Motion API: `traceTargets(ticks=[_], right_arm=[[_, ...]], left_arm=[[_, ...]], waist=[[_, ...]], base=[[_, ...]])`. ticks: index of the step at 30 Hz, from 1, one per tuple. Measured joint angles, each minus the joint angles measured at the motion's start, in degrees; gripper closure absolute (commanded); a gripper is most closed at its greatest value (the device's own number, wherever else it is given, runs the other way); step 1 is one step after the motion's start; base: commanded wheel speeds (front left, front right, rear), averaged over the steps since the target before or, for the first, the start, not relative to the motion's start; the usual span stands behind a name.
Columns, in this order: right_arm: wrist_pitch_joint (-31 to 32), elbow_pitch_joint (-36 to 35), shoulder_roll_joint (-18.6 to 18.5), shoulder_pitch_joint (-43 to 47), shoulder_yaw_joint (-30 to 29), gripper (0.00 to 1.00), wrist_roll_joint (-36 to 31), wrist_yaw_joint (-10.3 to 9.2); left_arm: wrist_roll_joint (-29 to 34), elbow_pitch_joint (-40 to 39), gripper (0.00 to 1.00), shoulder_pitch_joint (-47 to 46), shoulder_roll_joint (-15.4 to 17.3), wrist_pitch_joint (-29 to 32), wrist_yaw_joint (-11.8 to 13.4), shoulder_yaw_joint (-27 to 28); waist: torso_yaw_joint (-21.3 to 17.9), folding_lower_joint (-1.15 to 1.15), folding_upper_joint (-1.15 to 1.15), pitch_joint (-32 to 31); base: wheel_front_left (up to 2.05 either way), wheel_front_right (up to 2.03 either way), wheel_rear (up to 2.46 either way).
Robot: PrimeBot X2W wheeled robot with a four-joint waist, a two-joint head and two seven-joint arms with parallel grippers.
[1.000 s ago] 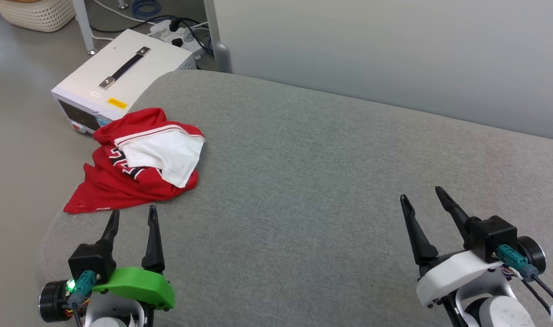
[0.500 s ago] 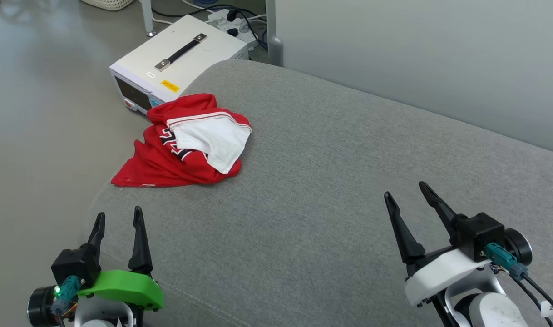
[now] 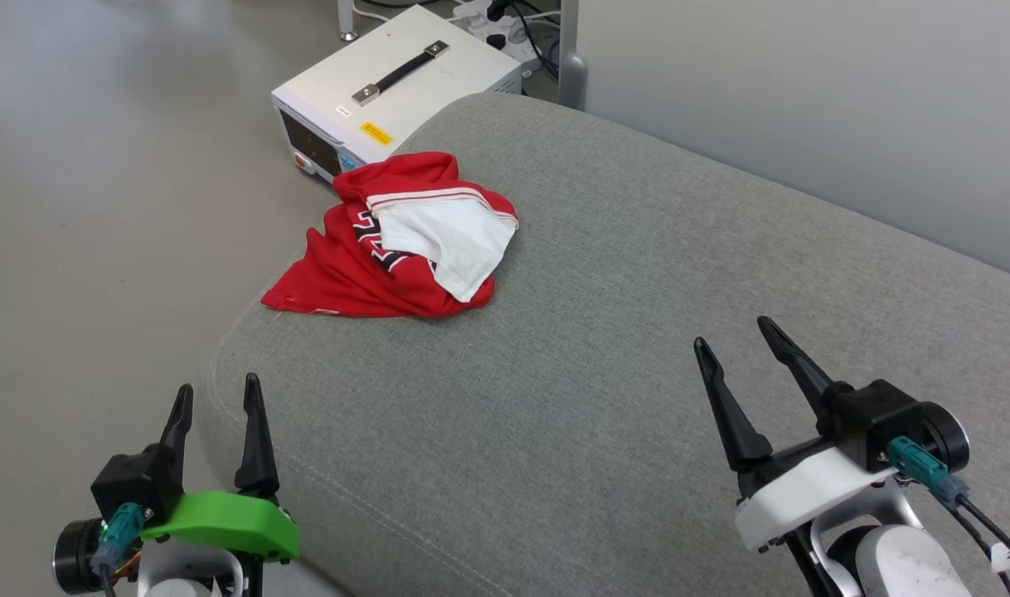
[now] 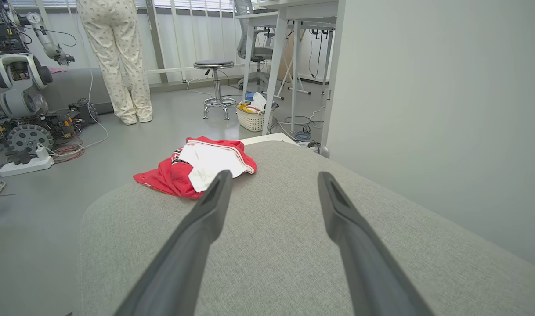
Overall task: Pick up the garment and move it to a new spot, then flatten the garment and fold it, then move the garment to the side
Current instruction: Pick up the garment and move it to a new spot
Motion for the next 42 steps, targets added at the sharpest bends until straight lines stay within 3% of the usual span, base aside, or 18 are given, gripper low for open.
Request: traceTargets(ticks=[14, 20, 29, 37, 42], right_arm=[[1.96, -2.45, -3.37, -4.6, 2.69, 0.0, 1.26, 0.0], [2.94, -3.97, -5.02, -6.91, 3.63, 0.0, 1.53, 0.0], [4.25, -6.75, -7.47, -9.79, 2.54, 0.0, 1.94, 0.0], [4.61, -8.37, -8.89, -11.04, 1.54, 0.0, 2.45, 0.0], [4.63, -9.29, -9.42, -12.27, 1.43, 0.0, 2.76, 0.0]], left_arm=[[-0.89, 8.68, 0.0, -11.76, 0.13, -1.79, -1.58, -1.51], [-3.02, 16.69, 0.0, -21.57, 3.08, -1.13, -2.38, -2.16], [-9.45, 28.15, 0.0, -36.91, 10.63, 10.14, -2.87, -5.03], [-18.87, 34.84, 0.0, -45.01, 18.58, 21.42, -2.9, -13.12], [-25.13, 37.98, 0.0, -46.78, 21.04, 28.52, -2.9, -17.59]], waist=[[1.21, 0.0, 0.0, 5.3], [-1.07, 0.0, 0.0, 8.23], [-7.14, 0.01, 0.0, 13.25], [-12.32, 0.0, 0.0, 19.11], [-14.96, 0.01, 0.0, 22.83]], base=[[0.0, 0.0, 0.0], [0.0, 0.0, 0.0], [0.0, 0.0, 0.0], [0.0, 0.0, 0.0], [0.0, 0.0, 0.0]])
